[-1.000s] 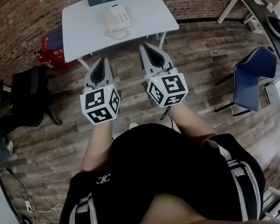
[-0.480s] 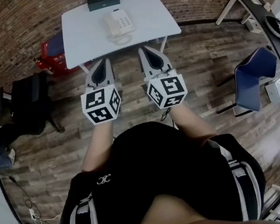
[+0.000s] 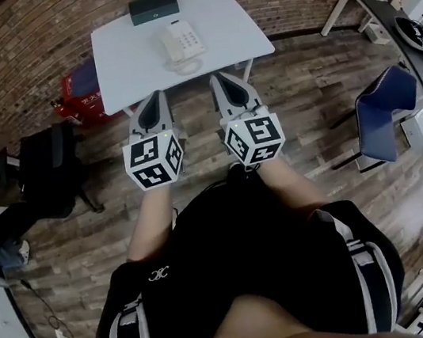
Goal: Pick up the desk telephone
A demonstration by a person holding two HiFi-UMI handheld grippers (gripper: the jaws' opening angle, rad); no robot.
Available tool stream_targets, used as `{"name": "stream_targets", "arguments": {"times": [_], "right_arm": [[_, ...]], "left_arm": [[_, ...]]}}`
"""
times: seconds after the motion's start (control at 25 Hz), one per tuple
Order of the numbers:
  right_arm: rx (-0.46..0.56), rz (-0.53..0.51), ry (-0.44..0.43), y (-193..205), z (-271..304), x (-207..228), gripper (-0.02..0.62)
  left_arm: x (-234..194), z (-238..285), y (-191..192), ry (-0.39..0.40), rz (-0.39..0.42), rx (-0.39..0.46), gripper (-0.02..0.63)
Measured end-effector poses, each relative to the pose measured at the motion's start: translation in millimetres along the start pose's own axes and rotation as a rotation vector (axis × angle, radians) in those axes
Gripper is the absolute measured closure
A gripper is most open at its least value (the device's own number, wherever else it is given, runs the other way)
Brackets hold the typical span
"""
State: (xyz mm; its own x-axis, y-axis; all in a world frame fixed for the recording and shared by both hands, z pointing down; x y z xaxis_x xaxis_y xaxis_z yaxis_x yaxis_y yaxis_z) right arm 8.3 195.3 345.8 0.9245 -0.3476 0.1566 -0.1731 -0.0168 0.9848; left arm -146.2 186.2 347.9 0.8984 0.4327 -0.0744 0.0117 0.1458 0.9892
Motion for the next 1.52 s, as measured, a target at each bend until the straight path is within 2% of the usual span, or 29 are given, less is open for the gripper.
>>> {"name": "stream_targets", "arguments": {"times": [0.36,0.88,1.52], "right_arm": [[0.022,-0.011,-0.01,3,27,8,0.597],[0.018,0.004,-0.042,11,111,53,0.597],[-0.071,0.062,-0.045,33,215,131,0.597]], "left_arm": [[-14,23,1,-0.002,0.011,0.005,0.604],[-46,100,-5,-0.042,0.014,0.003,0.604],[-72,220,2,-0.068,-0.028,-0.091,0.604]]}}
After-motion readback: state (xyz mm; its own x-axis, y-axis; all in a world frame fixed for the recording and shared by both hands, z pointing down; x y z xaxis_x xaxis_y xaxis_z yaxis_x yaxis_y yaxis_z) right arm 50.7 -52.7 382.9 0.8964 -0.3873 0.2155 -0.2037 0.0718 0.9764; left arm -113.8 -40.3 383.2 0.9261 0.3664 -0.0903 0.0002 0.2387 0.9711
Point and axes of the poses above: the fingertips, and each gripper's own axes: z forward along the fingers, x to its right, y out of its underside, the point moved 4 cm from there along -z, backward along the fingers, and after that the axes turned 3 degrees about z, right-handed, at the moved point
